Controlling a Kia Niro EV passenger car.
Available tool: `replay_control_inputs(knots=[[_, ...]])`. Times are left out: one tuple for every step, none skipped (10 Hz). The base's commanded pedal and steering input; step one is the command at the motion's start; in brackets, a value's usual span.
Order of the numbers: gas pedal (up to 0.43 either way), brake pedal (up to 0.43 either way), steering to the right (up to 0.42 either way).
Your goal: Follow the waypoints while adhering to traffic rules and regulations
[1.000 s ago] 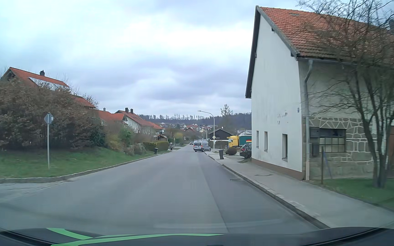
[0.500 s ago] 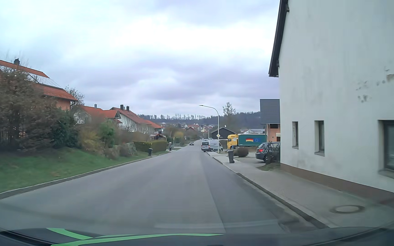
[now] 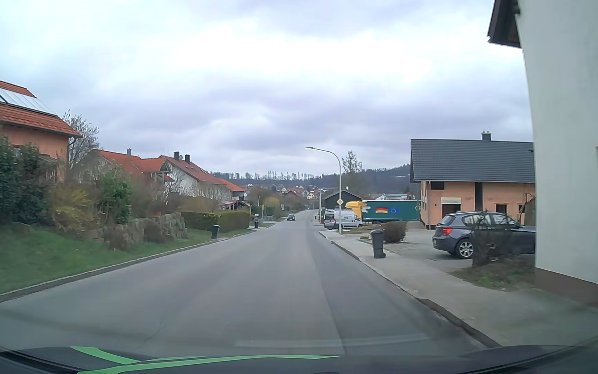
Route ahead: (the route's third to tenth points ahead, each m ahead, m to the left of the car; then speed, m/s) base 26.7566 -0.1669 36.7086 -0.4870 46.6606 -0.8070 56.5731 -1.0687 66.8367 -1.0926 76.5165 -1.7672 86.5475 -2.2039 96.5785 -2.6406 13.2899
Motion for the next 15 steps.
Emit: replay_control_inputs(knots=[[0.000,0.000,-0.001],[0.000,0.000,0.000],[0.000,0.000,0.000],[0.000,0.000,0.000],[0.000,0.000,0.000],[0.000,0.000,0.000],[0.000,0.000,0.000],[0.000,0.000,0.002],[0.000,0.000,0.003],[0.000,0.000,0.004],[0.000,0.000,0.005],[0.000,0.000,0.006],[0.000,0.000,0.006],[0.000,0.000,0.005],[0.000,0.000,0.003]])
